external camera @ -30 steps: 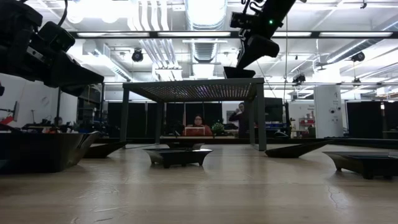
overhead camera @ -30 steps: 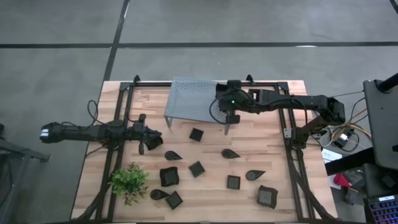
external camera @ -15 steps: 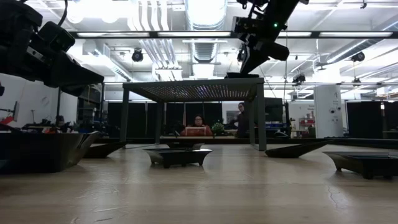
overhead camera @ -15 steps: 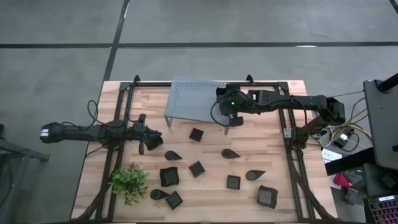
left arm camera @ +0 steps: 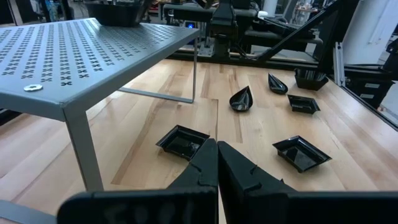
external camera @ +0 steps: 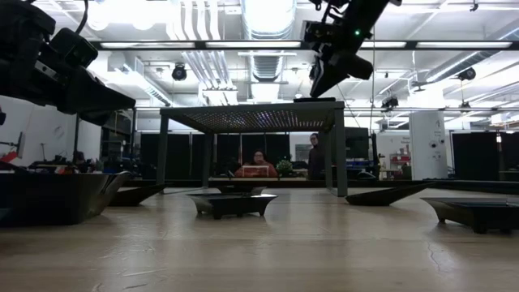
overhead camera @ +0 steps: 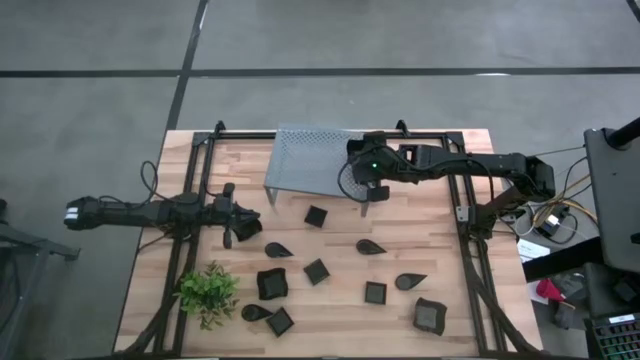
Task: Pick & Place Mini shaped plates
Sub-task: Put the black distorted square plate on the shelf, then stack the black distorted square plate on top of the other black distorted square plate on the shelf
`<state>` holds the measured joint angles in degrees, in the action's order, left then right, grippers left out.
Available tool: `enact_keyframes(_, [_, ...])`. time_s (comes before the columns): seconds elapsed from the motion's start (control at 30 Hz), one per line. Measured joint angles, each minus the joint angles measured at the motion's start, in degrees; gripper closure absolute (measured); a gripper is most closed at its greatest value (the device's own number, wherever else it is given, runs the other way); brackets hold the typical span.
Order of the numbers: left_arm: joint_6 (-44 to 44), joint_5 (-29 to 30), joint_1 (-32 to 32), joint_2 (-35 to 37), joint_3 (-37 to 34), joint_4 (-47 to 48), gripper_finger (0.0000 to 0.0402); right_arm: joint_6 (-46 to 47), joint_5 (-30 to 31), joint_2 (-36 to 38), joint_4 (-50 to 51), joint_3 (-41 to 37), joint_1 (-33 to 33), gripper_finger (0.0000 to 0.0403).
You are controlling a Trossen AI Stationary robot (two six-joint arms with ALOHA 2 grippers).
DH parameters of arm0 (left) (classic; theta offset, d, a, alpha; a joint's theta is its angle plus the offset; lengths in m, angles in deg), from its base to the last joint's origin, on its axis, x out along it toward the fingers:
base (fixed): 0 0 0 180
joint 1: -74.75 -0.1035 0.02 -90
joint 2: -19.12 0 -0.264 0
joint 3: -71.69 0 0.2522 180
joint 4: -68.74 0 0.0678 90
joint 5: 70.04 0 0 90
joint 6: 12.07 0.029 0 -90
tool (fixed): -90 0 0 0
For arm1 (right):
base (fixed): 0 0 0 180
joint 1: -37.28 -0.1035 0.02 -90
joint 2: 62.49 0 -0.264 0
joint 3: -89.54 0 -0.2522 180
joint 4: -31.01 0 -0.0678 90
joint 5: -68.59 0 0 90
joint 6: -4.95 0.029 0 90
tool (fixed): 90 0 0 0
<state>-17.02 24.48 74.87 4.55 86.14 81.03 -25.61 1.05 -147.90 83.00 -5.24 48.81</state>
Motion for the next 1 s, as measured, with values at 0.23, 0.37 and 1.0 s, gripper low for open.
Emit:
enact_keyframes(0.23, [0.00, -0.01, 0.01, 0.00, -0.01, 0.00, 0.0401, 2.54, 0.23, 0.27, -0.85, 0.67, -0.84, 0.0311])
enact_keyframes(0.37, [0.00, -0.02, 0.02, 0.00, -0.02, 0.00, 0.0401, 7.84, 0.21, 0.70, 3.66, 3.67, -2.62, 0.0301])
enact_keyframes(1.0, [0.00, 0.00, 0.02, 0.00, -0.02, 0.00, 0.0401, 39.66, -26.83, 0.67, 33.60, 7.72, -21.87, 0.0342])
